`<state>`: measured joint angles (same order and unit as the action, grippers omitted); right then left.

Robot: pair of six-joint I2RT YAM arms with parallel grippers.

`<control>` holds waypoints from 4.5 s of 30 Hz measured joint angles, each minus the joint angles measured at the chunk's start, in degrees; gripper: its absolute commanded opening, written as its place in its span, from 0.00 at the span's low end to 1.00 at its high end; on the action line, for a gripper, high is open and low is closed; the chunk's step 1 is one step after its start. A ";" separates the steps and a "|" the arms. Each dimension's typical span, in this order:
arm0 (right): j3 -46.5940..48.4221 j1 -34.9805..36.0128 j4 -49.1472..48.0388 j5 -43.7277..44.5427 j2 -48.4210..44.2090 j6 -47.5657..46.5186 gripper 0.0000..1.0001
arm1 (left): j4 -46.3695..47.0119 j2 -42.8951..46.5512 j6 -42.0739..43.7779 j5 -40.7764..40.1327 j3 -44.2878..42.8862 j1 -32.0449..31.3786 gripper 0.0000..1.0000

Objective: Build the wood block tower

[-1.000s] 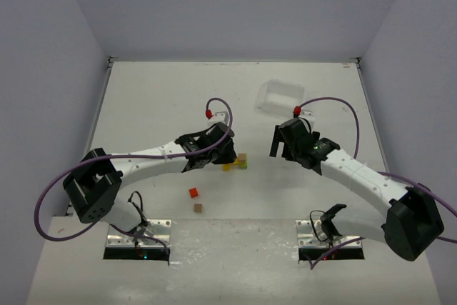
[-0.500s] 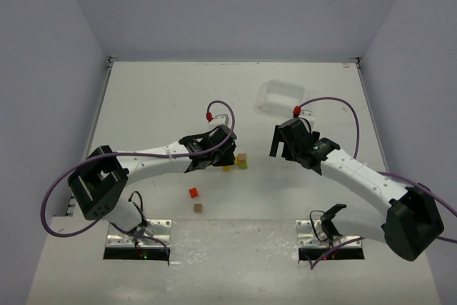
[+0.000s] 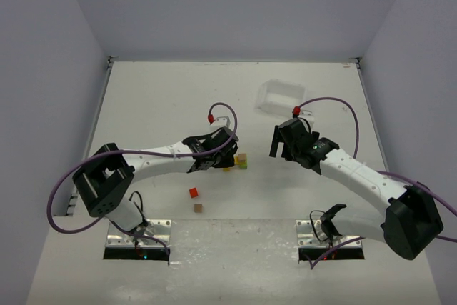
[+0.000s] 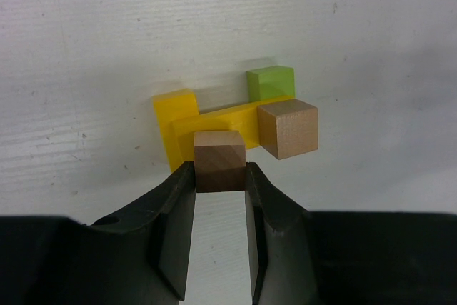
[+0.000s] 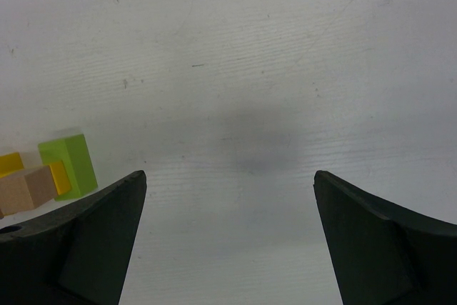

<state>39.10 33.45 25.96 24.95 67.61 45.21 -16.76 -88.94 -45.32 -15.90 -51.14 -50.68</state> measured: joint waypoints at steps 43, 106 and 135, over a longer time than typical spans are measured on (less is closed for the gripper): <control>0.01 0.00 0.00 0.04 0.73 -0.21 0.99 | -0.01 -2.21 0.02 -1.05 -2.07 -0.68 0.36; 5.19 0.07 -11.69 -23.99 15.61 -15.79 0.99 | 10.47 4.28 6.01 4.69 9.40 -1.49 0.00; 6.31 0.17 -13.04 -25.55 19.50 -16.77 0.99 | 11.85 0.42 4.55 2.60 7.04 -1.49 0.00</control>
<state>45.41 33.63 12.92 -0.61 87.11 28.44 -4.92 -88.52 -40.77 -13.30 -44.10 -52.16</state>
